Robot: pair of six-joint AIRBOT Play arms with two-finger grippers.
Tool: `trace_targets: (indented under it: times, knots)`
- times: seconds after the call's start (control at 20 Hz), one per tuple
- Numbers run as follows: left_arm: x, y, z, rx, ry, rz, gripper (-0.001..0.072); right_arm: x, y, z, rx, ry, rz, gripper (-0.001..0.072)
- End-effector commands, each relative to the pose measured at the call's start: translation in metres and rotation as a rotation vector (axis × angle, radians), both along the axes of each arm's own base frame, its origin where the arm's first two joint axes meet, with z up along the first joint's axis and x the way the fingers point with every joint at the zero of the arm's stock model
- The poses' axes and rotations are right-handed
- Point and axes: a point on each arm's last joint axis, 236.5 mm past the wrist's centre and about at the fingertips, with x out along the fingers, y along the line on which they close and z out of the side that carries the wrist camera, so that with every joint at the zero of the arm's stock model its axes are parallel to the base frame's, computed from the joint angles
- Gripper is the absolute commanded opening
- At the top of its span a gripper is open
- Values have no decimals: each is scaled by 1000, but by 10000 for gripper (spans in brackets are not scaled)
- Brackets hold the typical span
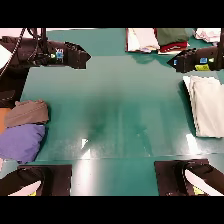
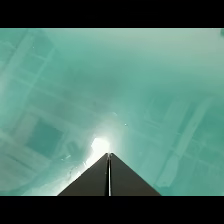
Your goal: Fold the shirts.
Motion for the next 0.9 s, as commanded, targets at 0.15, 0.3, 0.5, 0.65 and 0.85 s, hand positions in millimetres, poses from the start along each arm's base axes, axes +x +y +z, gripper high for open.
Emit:
trace_targets:
  times: [0.15, 0.3, 0.5, 0.65, 0.85]
  knots:
    - [0, 0, 0, 0, 0, 0, 30, 0, 1, 0, 0, 2, 2, 17]
    - [0, 0, 0, 0, 0, 0, 30, -1, 1, -1, -1, 5, 3, 17]
    - [2, -2, 4, -22, -6, 6, 30, -1, 1, -1, -1, 5, 3, 17]
    - [19, 19, 19, -3, -96, 69, 30, -1, 1, -1, -1, 5, 3, 17]
    - [28, 164, -36, 291, 103, 370, 30, -2, 1, -1, -2, 8, 4, 17]
